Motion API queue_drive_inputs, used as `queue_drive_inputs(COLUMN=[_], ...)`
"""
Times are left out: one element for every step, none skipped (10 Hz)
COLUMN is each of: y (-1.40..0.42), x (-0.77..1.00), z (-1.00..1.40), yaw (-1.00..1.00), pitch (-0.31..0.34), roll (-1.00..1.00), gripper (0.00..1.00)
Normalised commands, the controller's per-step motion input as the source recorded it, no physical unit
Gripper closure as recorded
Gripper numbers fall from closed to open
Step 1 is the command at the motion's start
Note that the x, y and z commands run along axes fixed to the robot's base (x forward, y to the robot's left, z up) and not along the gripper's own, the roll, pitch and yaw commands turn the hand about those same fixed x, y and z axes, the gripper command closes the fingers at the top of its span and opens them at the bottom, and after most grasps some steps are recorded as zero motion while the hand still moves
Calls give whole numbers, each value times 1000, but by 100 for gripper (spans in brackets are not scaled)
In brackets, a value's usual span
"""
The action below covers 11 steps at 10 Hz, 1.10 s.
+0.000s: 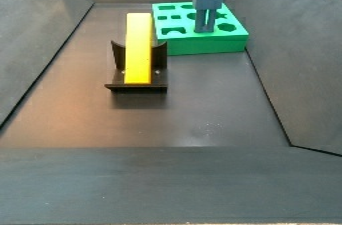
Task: Pick up the rectangle object. Move up. Place the rectangle object on the fixture. Regrasp the rectangle object. Move to above the board. Insert the rectangle object.
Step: Regrasp the rectangle object.
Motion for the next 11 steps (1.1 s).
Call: queue_drive_inputs(y=[-762,-552,-259,-78,-48,-49,-39,-26,-20,-27,-25], x=[-30,-11,-3,-5,0,7,8,6,7,23,35], z=[363,182,92,65,38,24,20,17,15,7,-4], yaw=[31,31,32,33,34,35,36,37,39,42,44], pitch=[32,30,29,28,26,26,27,32,38,44,52], roll=[1000,1000,1000,1000,1000,1000,1000,1000,1000,1000,1000], gripper=[0,0,0,0,0,0,0,0,0,0,0])
